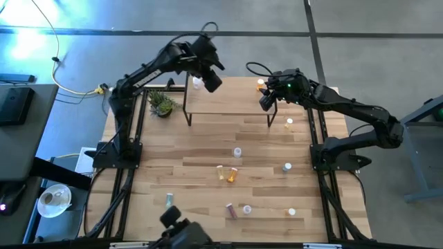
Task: Pick and place medicine bottles onto shelf by color
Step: Put the yellow pill bottle on the shelf
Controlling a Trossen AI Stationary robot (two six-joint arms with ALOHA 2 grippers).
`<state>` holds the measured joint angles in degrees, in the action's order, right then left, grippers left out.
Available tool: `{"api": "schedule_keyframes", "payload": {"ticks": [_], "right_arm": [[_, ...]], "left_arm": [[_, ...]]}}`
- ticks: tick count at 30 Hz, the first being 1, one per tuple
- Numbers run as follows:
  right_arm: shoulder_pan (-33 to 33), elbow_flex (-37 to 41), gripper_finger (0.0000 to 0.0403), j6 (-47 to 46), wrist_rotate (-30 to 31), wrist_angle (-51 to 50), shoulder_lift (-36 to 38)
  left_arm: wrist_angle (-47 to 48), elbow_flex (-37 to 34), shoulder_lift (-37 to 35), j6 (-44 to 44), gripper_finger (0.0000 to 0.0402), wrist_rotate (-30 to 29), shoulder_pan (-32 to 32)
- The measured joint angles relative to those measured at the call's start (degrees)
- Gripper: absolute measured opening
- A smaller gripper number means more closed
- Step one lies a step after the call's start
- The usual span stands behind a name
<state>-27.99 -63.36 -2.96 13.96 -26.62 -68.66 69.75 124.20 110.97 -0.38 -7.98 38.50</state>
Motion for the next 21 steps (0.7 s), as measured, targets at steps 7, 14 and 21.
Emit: {"api": "schedule_keyframes", "payload": {"ticks": [7, 14, 21], "right_arm": [[0.0, -0.01, 0.0165, 0.0, 0.02, -0.62, 0.0], [0.0, -0.02, 0.0165, 0.0, 0.04, -0.69, 0.0], [0.0, 0.0, 0.0165, 0.0, 0.04, -0.73, 0.0]], "left_arm": [[0.8, 0.0, 4.18, 1.52, 0.0113, -0.32, -1.07], [0.82, 0.0, 6.34, 2.12, 0.0113, -3.36, -1.18], [1.28, -0.04, 7.75, 2.12, 0.0113, -2.99, -1.03]]}}
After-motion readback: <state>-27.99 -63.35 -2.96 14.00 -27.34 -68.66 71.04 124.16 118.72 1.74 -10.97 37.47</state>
